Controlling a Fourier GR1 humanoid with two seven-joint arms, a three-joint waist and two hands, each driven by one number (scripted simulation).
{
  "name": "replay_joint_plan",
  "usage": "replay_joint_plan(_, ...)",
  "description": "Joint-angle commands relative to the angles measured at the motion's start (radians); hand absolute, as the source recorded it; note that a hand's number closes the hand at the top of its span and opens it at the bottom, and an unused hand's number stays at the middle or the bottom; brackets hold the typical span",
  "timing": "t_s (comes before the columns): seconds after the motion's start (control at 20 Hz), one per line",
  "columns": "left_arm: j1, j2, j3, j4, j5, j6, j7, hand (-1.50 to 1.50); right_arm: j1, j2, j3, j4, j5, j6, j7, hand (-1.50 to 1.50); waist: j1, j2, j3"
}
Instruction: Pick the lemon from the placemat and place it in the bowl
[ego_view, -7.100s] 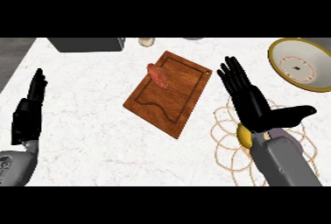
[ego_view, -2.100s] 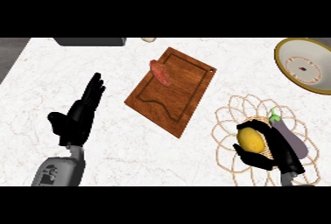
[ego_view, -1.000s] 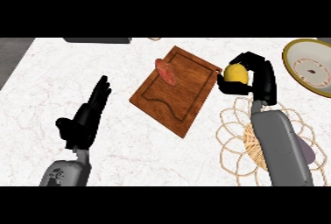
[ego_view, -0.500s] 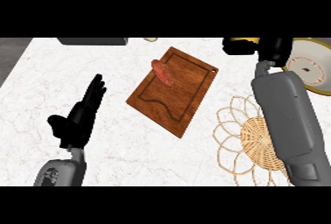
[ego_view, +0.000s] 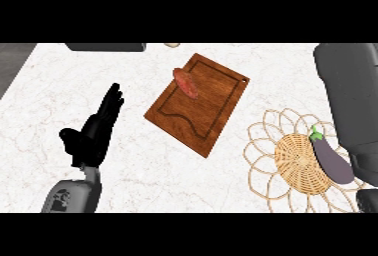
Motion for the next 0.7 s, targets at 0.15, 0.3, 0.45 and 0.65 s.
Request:
replay_joint_plan(0.15,-0.027,0.029,0.024,0.029,0.013,-0.036,-0.011,0.00,-0.119,-0.104,-0.079,0.195,-0.018,-0.001,-0.032,1.50,0.005,0.003,0.000)
replay_joint_plan(0.3,-0.002,0.007,0.007,-0.022,0.009,-0.016,0.006,0.00,-0.092,-0.187,-0.092,0.328,0.023,-0.025,-0.086,1.50,0.019,0.008,0.000)
replay_joint_plan(0.45,0.017,0.009,0.002,0.010,0.000,-0.026,-0.041,0.00,-0.126,-0.225,-0.077,0.393,0.073,-0.012,-0.038,1.50,0.017,0.009,0.000)
replay_joint_plan(0.65,0.042,-0.003,-0.018,-0.070,0.008,-0.021,0.030,0.00,-0.055,-0.301,-0.069,0.490,0.103,-0.020,-0.136,1.50,0.025,0.010,0.002)
